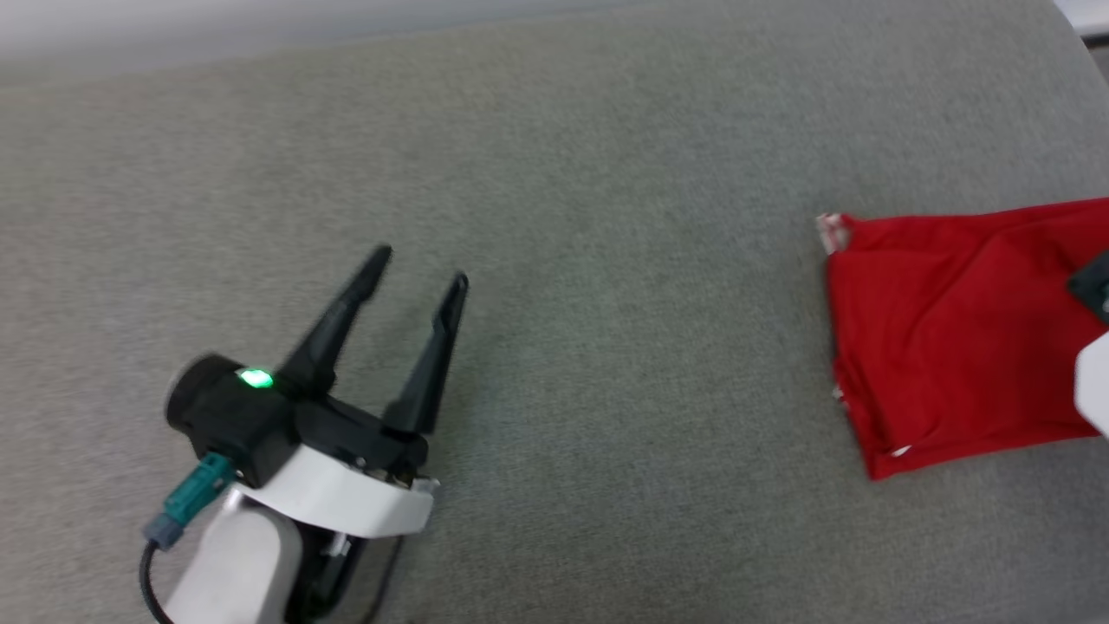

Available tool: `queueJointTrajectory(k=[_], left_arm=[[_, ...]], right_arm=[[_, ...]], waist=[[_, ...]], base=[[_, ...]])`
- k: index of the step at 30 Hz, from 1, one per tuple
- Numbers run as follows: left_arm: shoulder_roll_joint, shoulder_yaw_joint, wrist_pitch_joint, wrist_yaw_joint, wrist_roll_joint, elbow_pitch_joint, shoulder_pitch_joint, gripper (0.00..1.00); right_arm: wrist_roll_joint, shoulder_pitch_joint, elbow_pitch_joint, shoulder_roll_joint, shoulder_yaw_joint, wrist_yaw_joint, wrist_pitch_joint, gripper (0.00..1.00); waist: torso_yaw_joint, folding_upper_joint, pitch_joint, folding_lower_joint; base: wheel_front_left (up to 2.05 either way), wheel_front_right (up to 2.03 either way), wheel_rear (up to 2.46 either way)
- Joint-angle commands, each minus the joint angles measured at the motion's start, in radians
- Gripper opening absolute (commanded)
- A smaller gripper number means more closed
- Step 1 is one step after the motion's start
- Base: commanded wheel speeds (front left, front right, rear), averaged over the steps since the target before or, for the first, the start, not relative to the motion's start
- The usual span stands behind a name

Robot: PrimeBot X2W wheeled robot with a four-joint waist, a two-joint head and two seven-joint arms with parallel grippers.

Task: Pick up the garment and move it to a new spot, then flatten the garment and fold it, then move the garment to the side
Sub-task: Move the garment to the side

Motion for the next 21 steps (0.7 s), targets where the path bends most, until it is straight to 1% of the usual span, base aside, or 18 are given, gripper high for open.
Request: queueJointTrajectory(k=[1, 3, 6, 10, 16, 21], left_arm=[[0.015, 0.004, 0.006, -0.001, -0.004, -0.014, -0.023, 1.0], [0.037, 0.008, 0.024, -0.001, -0.008, -0.039, -0.043, 1.0], [0.068, 0.015, 0.054, -0.001, -0.002, -0.082, -0.068, 1.0], [0.097, 0.025, 0.096, 0.002, 0.001, -0.147, -0.094, 1.0], [0.125, 0.028, 0.151, 0.004, 0.011, -0.227, -0.138, 1.0], [0.141, 0.039, 0.183, 0.013, 0.009, -0.273, -0.158, 1.0]], right_arm=[[0.0, -0.021, 0.016, -0.012, -0.011, -0.002, -0.014, 0.0], [-0.007, -0.036, 0.058, -0.027, -0.041, -0.002, -0.039, 0.0], [-0.024, -0.06, 0.133, -0.02, -0.102, -0.002, -0.101, 0.0], [-0.043, -0.104, 0.245, 0.018, -0.188, -0.002, -0.19, 0.0], [-0.099, -0.171, 0.399, 0.056, -0.302, -0.002, -0.303, 0.0], [-0.158, -0.227, 0.497, 0.088, -0.404, -0.002, -0.372, 0.0]], waist=[[-0.051, 0.0, 0.058, -0.0001], [-0.067, 0.0, 0.083, -0.0001], [-0.084, 0.0, 0.119, -0.0001], [-0.094, 0.0, 0.17, -0.0001], [-0.078, 0.0, 0.244, -0.0001], [-0.056, 0.0, 0.29, -0.0001]], base=[[0.0, 0.0, 0.0], [0.0, 0.0, 0.0], [0.0, 0.0, 0.0], [0.0, 0.0, 0.0], [0.0, 0.0, 0.0], [0.0, 0.0, 0.0]])
